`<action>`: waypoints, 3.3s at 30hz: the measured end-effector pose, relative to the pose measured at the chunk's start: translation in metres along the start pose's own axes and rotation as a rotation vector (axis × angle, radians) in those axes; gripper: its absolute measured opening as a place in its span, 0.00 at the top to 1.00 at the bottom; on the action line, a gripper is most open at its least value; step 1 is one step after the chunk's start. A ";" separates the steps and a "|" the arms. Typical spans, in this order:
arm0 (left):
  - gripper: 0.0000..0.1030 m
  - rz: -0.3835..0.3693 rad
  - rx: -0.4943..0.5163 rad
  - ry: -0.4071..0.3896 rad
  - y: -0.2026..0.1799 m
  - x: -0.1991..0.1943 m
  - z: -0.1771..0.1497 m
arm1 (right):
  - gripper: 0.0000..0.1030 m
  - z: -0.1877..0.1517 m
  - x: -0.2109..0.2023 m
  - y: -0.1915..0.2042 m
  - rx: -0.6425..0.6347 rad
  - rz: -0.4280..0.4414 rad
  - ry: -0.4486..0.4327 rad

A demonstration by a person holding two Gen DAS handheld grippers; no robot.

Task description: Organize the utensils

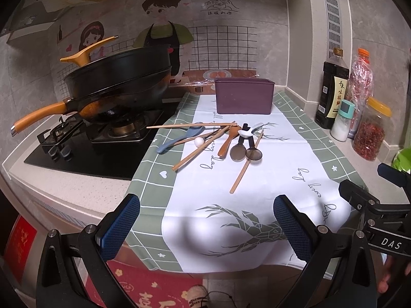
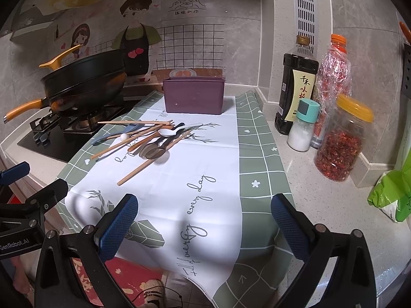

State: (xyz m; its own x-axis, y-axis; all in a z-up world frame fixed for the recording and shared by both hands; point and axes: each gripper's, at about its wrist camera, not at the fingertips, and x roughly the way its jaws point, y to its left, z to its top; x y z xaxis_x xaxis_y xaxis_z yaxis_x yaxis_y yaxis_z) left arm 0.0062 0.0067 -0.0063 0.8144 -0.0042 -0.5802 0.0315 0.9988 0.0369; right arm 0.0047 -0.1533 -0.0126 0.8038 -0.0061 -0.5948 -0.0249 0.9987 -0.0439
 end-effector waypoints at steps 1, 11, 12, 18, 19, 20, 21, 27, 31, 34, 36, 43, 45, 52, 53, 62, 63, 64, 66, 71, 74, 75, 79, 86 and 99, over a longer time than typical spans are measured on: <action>0.00 0.000 0.000 0.000 0.000 0.000 0.000 | 0.00 0.000 0.000 0.000 0.000 -0.001 0.000; 0.00 0.002 -0.003 -0.001 -0.001 0.000 0.000 | 0.00 -0.002 0.000 -0.001 0.004 0.004 0.001; 0.00 0.003 -0.004 -0.002 -0.001 0.000 0.000 | 0.00 -0.002 0.000 -0.001 0.004 0.004 0.002; 0.00 0.002 -0.003 0.000 -0.001 0.001 0.000 | 0.00 -0.002 0.000 0.000 0.005 0.002 0.000; 0.00 0.003 -0.003 -0.001 -0.001 0.001 0.000 | 0.00 -0.002 0.000 -0.001 0.004 0.003 0.000; 0.00 0.003 -0.003 0.000 -0.001 0.001 0.000 | 0.00 -0.002 0.000 -0.001 0.003 0.001 -0.001; 0.00 0.002 -0.003 0.000 -0.001 0.000 0.000 | 0.00 -0.002 0.000 0.000 0.004 0.003 -0.001; 0.00 0.001 -0.007 0.003 0.000 0.000 -0.001 | 0.00 -0.002 0.000 -0.001 0.002 0.002 -0.001; 0.00 0.004 -0.003 0.000 0.000 0.000 -0.001 | 0.00 -0.002 -0.001 0.000 0.004 0.003 -0.003; 0.00 0.002 -0.006 -0.001 0.000 0.000 -0.001 | 0.00 -0.002 -0.002 0.000 0.005 0.002 -0.005; 0.00 0.003 -0.006 -0.001 0.000 0.000 -0.001 | 0.00 -0.002 -0.002 0.000 0.004 0.005 -0.003; 0.00 0.002 -0.005 0.000 0.000 0.000 -0.001 | 0.00 -0.002 -0.001 -0.001 0.002 0.003 -0.002; 0.00 0.001 -0.005 -0.001 0.000 0.000 -0.001 | 0.00 -0.001 -0.001 -0.002 0.004 0.003 -0.002; 0.00 -0.001 -0.005 -0.002 -0.001 0.003 0.005 | 0.00 0.005 0.005 -0.008 0.014 -0.002 -0.002; 0.00 -0.002 -0.003 -0.001 -0.002 0.004 0.006 | 0.00 0.007 0.006 -0.009 0.014 -0.003 -0.003; 0.00 -0.058 0.061 -0.015 -0.003 0.031 0.036 | 0.00 0.032 0.025 -0.008 -0.023 -0.022 -0.012; 0.00 -0.058 0.077 -0.019 -0.002 0.036 0.041 | 0.00 0.037 0.029 -0.008 -0.026 -0.022 -0.013; 0.00 -0.056 0.097 -0.021 -0.002 0.043 0.048 | 0.00 0.040 0.032 -0.008 -0.028 -0.020 -0.012; 0.00 -0.059 0.118 -0.022 -0.002 0.055 0.058 | 0.00 0.049 0.041 -0.006 -0.035 -0.024 -0.009; 0.00 -0.079 0.173 -0.029 0.008 0.089 0.088 | 0.00 0.072 0.068 0.000 -0.030 -0.045 -0.002; 0.00 -0.093 0.190 -0.030 0.017 0.110 0.104 | 0.00 0.087 0.086 0.007 -0.019 -0.050 0.014; 0.00 -0.105 0.188 -0.020 0.021 0.118 0.109 | 0.00 0.092 0.092 0.010 -0.018 -0.058 0.017; 0.01 -0.179 0.207 0.054 0.033 0.153 0.123 | 0.00 0.109 0.112 0.023 -0.021 -0.101 0.033; 0.05 -0.246 0.257 0.095 0.040 0.183 0.132 | 0.00 0.130 0.150 0.033 0.043 -0.138 0.101; 0.12 -0.270 0.248 0.236 0.054 0.246 0.145 | 0.21 0.142 0.213 0.038 0.093 -0.054 0.269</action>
State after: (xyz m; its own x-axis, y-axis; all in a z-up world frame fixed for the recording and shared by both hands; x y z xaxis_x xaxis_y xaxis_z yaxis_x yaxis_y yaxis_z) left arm 0.2923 0.0530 -0.0291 0.6043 -0.2241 -0.7646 0.3867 0.9215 0.0356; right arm 0.2592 -0.1092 -0.0269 0.6158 -0.0605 -0.7856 0.0784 0.9968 -0.0153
